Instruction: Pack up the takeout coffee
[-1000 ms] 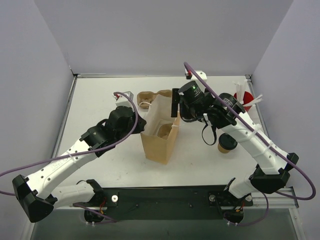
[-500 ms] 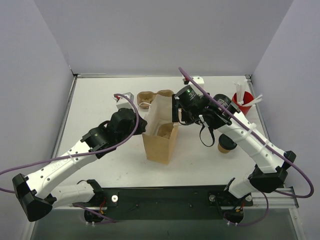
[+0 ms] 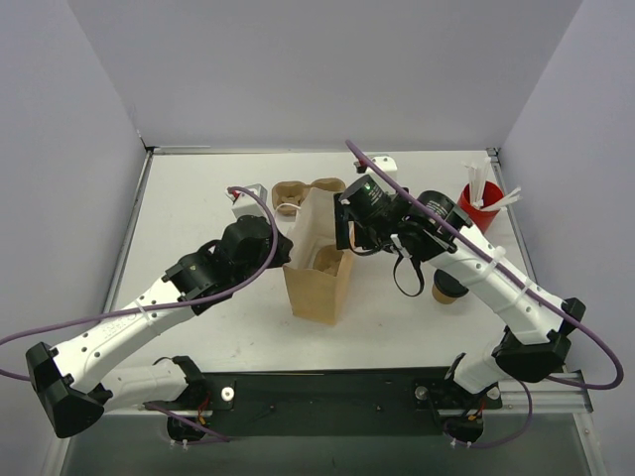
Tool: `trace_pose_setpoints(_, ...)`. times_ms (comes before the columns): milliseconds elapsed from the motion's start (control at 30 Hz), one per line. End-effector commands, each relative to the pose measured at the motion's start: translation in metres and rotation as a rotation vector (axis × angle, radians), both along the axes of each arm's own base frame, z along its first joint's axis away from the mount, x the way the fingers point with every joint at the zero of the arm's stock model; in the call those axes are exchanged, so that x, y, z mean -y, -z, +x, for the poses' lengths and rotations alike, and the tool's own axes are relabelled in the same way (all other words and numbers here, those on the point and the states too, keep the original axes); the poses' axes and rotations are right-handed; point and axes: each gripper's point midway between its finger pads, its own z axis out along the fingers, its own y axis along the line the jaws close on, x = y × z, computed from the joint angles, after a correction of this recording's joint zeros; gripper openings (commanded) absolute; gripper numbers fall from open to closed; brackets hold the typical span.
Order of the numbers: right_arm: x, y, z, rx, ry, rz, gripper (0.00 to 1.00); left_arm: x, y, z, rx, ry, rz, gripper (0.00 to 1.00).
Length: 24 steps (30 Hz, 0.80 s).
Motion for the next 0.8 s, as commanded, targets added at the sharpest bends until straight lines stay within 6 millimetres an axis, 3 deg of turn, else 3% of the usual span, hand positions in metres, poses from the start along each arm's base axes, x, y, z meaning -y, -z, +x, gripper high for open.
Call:
trace_pose_setpoints(0,0.004,0.004,0.000,-0.011,0.016,-0.041,0.78,0.007,-0.019,0.004,0.038,-0.008,-0.051,0.00)
trace_pose_setpoints(100,0.011,-0.001,0.006,0.021,0.048,-0.073,0.77,0.009,-0.021,0.002,0.043,-0.009,-0.052,0.00)
trace_pose_setpoints(233,0.036,-0.038,0.009,0.128,0.100,-0.086,0.77,0.008,-0.022,0.002,0.045,-0.015,-0.045,0.00)
trace_pose_setpoints(367,0.028,-0.073,0.006,0.192,0.074,0.023,0.75,0.012,-0.019,0.002,0.037,-0.023,-0.037,0.00)
trace_pose_setpoints(433,0.018,-0.076,0.006,0.207,0.056,0.038,0.75,0.015,-0.021,0.000,0.040,-0.025,-0.039,0.00)
trace_pose_setpoints(533,-0.002,-0.068,0.008,0.173,0.020,0.033,0.75,0.017,-0.021,0.000,0.038,-0.048,-0.033,0.00)
trace_pose_setpoints(600,-0.009,-0.050,0.010,0.118,0.015,-0.017,0.73,0.014,-0.022,0.000,0.042,-0.074,-0.035,0.00)
trace_pose_setpoints(767,-0.012,-0.009,0.013,0.041,0.032,-0.117,0.69,0.010,-0.027,-0.001,0.057,-0.109,-0.048,0.00)
